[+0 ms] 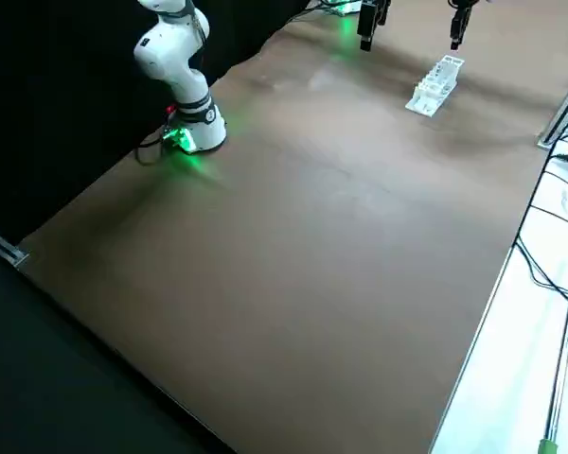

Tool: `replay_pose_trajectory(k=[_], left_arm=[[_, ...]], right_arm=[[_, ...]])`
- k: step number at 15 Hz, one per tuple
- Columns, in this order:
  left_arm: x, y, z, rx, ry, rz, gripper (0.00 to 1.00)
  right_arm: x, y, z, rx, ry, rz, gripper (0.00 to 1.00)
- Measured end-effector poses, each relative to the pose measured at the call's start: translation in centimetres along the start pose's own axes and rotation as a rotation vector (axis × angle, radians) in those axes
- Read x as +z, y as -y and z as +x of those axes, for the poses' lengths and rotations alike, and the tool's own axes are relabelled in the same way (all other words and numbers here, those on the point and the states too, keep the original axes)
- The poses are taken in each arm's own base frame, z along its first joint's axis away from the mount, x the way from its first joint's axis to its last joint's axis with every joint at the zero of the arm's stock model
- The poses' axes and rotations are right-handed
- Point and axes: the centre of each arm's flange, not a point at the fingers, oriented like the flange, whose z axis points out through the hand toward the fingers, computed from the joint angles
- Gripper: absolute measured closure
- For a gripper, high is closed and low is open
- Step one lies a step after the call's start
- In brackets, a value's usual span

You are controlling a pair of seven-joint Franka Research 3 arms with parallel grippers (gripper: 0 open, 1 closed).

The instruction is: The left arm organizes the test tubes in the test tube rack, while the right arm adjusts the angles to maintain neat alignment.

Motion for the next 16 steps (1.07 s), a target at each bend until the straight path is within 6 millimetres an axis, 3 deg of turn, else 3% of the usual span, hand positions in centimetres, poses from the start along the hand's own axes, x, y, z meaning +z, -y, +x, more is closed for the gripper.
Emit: replay_pose_trajectory(k=[3, 5, 6, 8, 11, 16], left_arm=[[-0.5, 0.4, 0.6, -0.007, -0.013, -0.008, 0.18], [-1.8, 1.4, 1.9, -0.009, -0.033, -0.015, 0.01], [-3.2, 2.5, 2.7, 0.007, -0.041, -0.014, 0.0], [-6.8, 5.8, 4.4, 0.063, -0.018, 0.019, 0.0], [-13.4, 12.4, 6.5, 0.144, 0.032, 0.067, 0.0], [-22.9, 23.1, 6.7, 0.197, 0.139, 0.121, 0.0]], right_arm=[[0.0, 0.0, 0.0, 0.0, 0.0, 0.0, 0.0], [0.0, 0.0, 0.0, -0.001, 0.0, 0.0, 0.0], [0.0, 0.2, 0.0, -0.003, 0.0, 0.0, 0.0], [0.0, 0.8, 0.0, -0.014, -0.001, 0.001, 0.0], [0.3, 3.1, 0.1, -0.049, 0.004, 0.037, 0.0], [1.9, 6.7, 0.8, -0.098, 0.029, 0.109, 0.0]])
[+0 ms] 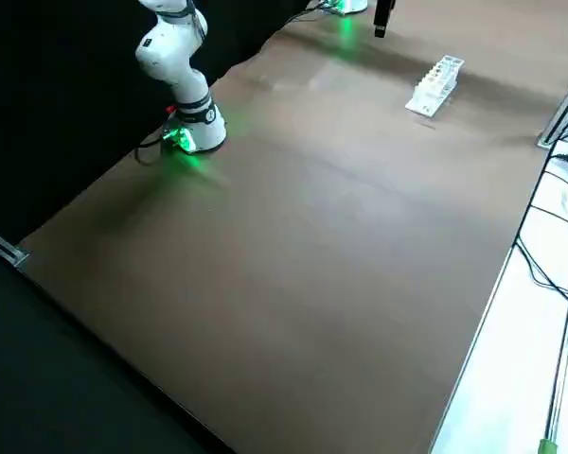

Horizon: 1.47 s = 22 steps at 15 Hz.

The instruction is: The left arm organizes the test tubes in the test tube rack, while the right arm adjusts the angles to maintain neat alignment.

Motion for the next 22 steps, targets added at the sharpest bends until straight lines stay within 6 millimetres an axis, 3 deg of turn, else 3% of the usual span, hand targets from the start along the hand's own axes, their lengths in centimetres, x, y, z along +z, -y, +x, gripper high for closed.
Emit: replay_pose_trajectory(k=[2, 5, 6, 7, 12, 15, 22], left_arm=[[-2.9, 2.8, -1.8, -0.014, 0.012, 0.004, 0.0], [-5.8, 4.9, -3.9, -0.034, 0.008, 0.006, 0.0], [-6.0, 5.3, -4.2, -0.039, 0.008, 0.006, 0.0], [-5.9, 5.5, -4.3, -0.044, 0.013, 0.007, 0.0], [-5.6, 6.1, -4.2, -0.055, 0.018, 0.015, 0.0], [-5.6, 6.4, -4.2, -0.057, 0.016, 0.041, 0.0], [-6.3, 7.2, -5.2, -0.07, 0.045, 0.049, 0.0]], right_arm=[[2.3, 2.2, 1.0, -0.037, 0.037, 0.004, 0.0], [7.7, 6.9, 3.1, -0.112, 0.092, -0.005, 0.0], [10.1, 8.6, 3.9, -0.138, 0.114, -0.01, 0.0], [15.2, 12.4, 5.4, -0.188, 0.131, -0.023, 0.0], [24.1, 21.1, 7.3, -0.137, 0.038, -0.04, 0.02], [26.5, 22.9, 7.9, -0.055, 0.011, -0.04, 0.3], [27.8, 23.8, 11.8, 0.131, -0.125, 0.004, 0.98]])
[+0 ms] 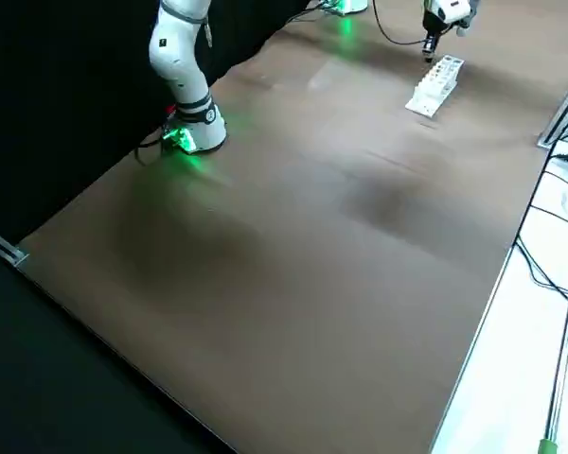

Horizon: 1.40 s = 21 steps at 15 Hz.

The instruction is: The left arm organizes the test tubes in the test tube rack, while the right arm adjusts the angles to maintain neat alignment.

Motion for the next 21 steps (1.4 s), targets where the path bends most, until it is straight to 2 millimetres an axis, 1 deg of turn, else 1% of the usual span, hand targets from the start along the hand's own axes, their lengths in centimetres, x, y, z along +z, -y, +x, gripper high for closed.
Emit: replay_pose_trajectory(k=[3, 7, 17, 21], left_arm=[[-0.2, 0.0, -0.4, 0.001, 0.011, 0.001, 0.0], [-0.2, 0.0, -0.4, 0.002, 0.013, 0.002, 0.0], [-0.2, -0.5, -0.5, 0.012, 0.013, 0.001, 0.0], [-0.2, -0.5, -0.6, 0.011, 0.018, 0.002, 0.0]], right_arm=[[2.2, 0.5, 0.5, 0.049, -0.026, 0.01, 0.99], [4.1, 1.4, 0.5, 0.081, -0.06, 0.026, 0.99], [5.3, 1.9, 0.7, 0.088, -0.094, 0.042, 0.99], [5.4, 2.1, 0.6, 0.087, -0.102, 0.047, 0.99]])
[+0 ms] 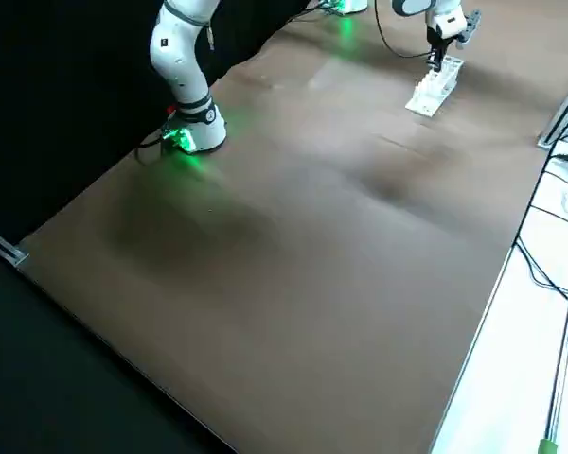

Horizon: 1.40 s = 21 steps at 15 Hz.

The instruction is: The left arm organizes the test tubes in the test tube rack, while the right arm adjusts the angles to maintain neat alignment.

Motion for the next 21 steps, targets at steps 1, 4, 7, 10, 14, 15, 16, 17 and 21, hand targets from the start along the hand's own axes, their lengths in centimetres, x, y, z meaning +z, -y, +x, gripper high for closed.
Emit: replay_pose_trajectory(k=[1, 4, 7, 10, 14, 15, 16, 17, 21], left_arm=[[0.0, 0.0, 0.0, 0.0, 0.001, 0.0, 0.0], [0.0, 0.0, 0.0, -0.001, 0.001, 0.0, 0.0], [0.0, 0.0, 0.0, -0.002, 0.002, 0.0, 0.0], [0.0, 0.0, 0.0, -0.002, 0.002, 0.0, 0.0], [0.0, 0.0, 0.0, -0.004, 0.003, 0.0, 0.0], [0.0, 0.0, 0.0, -0.005, 0.003, 0.0, 0.0], [0.0, 0.0, 0.0, -0.005, 0.003, 0.0, 0.0], [0.0, 0.0, 0.0, -0.005, 0.003, 0.0, 0.0], [0.0, 0.0, 0.0, -0.006, 0.003, 0.0, 0.0]], right_arm=[[0.1, 0.0, 0.0, 0.0, 0.0, 0.0, 0.99], [0.1, 0.1, 0.1, 0.001, -0.015, 0.009, 0.99], [0.3, 0.4, -0.1, 0.002, -0.023, 0.014, 0.99], [0.5, 0.5, -0.1, 0.003, -0.025, 0.016, 0.99], [0.6, 0.8, -0.3, 0.001, -0.024, 0.016, 0.99], [0.6, 0.9, -0.4, 0.001, -0.023, 0.017, 0.99], [0.7, 1.0, -0.5, 0.004, -0.023, 0.017, 0.99], [0.7, 1.1, -0.6, 0.01, -0.023, 0.017, 0.99], [0.7, 1.6, -1.0, 0.046, -0.02, 0.019, 0.99]])
